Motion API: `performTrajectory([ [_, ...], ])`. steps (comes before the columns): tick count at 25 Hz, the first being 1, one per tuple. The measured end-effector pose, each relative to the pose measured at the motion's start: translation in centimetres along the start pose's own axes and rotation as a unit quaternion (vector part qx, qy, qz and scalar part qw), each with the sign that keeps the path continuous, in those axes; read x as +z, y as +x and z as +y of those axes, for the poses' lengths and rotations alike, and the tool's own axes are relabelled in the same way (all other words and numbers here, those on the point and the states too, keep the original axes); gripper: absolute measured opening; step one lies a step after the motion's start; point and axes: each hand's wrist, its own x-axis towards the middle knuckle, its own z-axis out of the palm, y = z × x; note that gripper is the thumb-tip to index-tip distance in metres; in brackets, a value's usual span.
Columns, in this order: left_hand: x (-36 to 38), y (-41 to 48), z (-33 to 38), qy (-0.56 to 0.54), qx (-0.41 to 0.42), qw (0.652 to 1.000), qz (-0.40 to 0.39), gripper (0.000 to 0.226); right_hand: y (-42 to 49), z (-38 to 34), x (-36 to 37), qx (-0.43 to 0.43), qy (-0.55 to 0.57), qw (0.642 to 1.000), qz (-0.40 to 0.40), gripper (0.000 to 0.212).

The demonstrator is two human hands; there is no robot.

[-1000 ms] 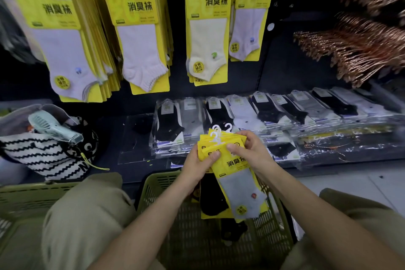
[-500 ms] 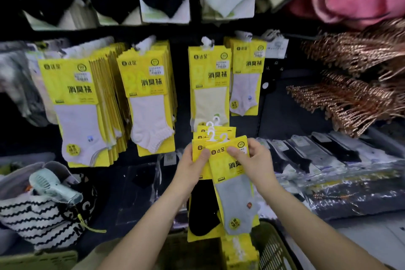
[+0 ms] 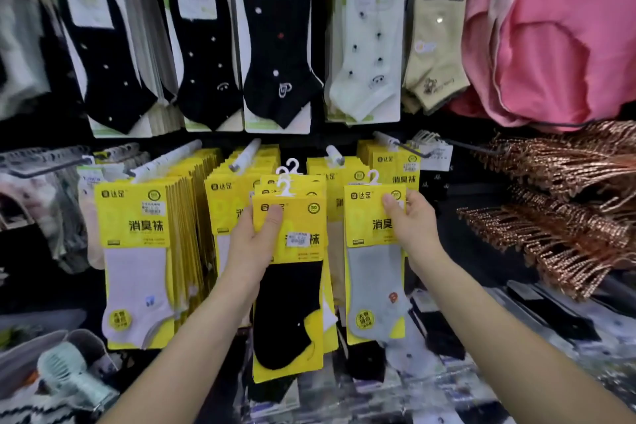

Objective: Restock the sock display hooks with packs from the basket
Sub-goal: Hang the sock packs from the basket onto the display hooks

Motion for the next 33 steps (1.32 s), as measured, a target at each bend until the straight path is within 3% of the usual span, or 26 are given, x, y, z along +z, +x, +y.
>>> performTrajectory([
  [3, -0.9, 1.1, 1.1, 0.009, 0.009, 1.0, 0.013, 0.021, 1.5, -1.3, 1.4, -0.002, -0.018, 1.0, 0.005, 0.062],
  [6, -1.0, 1.4, 1.2, 0.005, 0.002, 1.0, 0.014, 0.058, 1.9, -1.9, 2.9, -0.012, -0.059, 0.998, 0.005, 0.065],
  [8, -0.9, 1.5, 1.0, 0.006, 0.005, 1.0, 0.022, 0.065, 2.0, -2.1, 3.8, -0.01, -0.071, 0.997, 0.005, 0.065],
  [11, -0.3, 1.5, 0.8, -0.005, -0.003, 1.0, 0.017, 0.063, 2.2, -1.9, 4.6, -0.002, -0.077, 0.997, 0.012, 0.065],
  [15, 0.7, 1.3, 1.1, 0.001, 0.002, 1.0, 0.016, 0.04, 2.8, -1.8, 5.4, 0.013, -0.089, 0.996, 0.02, 0.064],
  [20, 1.7, 1.0, 1.2, -0.004, 0.004, 1.0, 0.022, 0.044, 2.9, -2.0, 5.3, 0.034, -0.102, 0.994, 0.033, 0.05],
  [23, 1.8, 1.0, 1.0, -0.016, 0.002, 1.0, 0.015, 0.009, 1.1, -2.1, 4.5, -0.04, -0.037, 0.996, 0.065, 0.031],
  [27, 2.6, 0.6, 1.1, -0.011, 0.01, 1.0, 0.004, 0.005, -2.2, -2.8, 5.0, -0.07, -0.068, 0.992, -0.081, 0.04],
  [30, 2.8, 0.2, 1.1, -0.016, 0.014, 1.0, -0.004, 0.005, -2.6, -3.1, 5.0, -0.066, -0.087, 0.991, -0.075, 0.043],
  [33, 2.3, 0.3, 0.8, -0.019, 0.013, 1.0, -0.01, 0.019, -2.6, -3.3, 4.1, -0.048, -0.063, 0.995, -0.068, 0.031],
])
